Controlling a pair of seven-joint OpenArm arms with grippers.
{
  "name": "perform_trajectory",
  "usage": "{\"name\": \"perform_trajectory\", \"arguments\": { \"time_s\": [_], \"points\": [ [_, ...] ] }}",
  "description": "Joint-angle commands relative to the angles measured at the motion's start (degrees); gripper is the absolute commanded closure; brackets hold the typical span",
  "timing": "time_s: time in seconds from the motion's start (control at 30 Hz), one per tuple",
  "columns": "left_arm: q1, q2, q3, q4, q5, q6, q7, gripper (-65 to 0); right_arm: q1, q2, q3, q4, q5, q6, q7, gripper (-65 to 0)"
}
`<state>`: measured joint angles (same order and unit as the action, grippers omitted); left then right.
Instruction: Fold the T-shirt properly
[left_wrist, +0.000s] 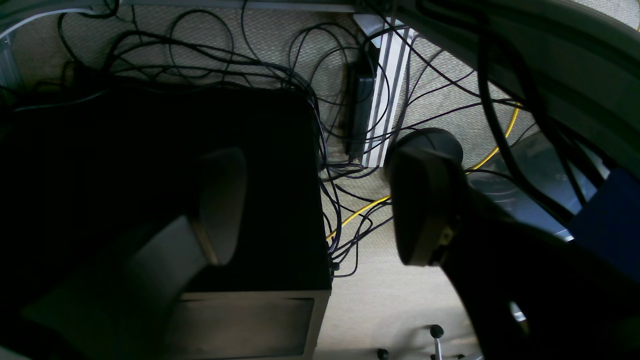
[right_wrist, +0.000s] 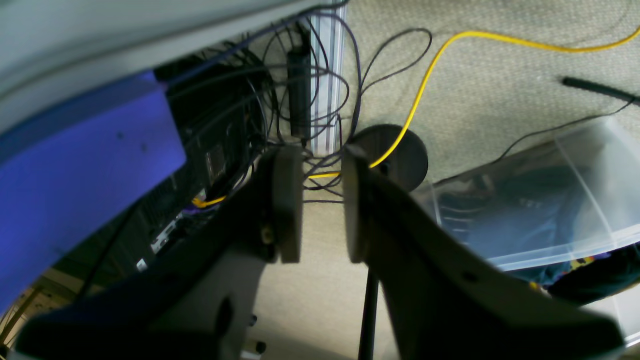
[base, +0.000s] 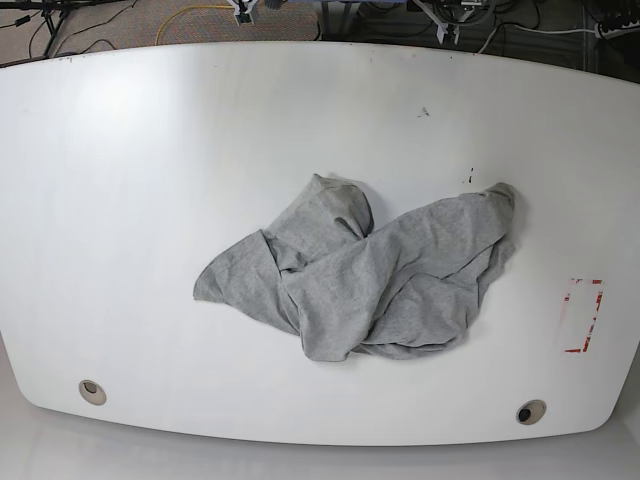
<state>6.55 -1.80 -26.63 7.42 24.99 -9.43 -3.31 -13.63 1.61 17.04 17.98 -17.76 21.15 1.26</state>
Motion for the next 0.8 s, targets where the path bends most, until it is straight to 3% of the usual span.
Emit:
{"name": "perform_trajectory", "arguments": {
  "time_s": [0.0,0.77],
  "points": [
    [0.25,-0.18,-0.07,0.22,-0.01,0.00,-0.24,-42.8,-0.70,0.18,0.18,0.15,0.23,0.25,0.11,-13.5],
    [1.05,-0.26,0.16,1.14,-1.07,-0.44,-0.90,-43.2,-0.74,0.00,-0.05,-0.29,0.20,-0.14,-0.06,-13.6]
  ]
}}
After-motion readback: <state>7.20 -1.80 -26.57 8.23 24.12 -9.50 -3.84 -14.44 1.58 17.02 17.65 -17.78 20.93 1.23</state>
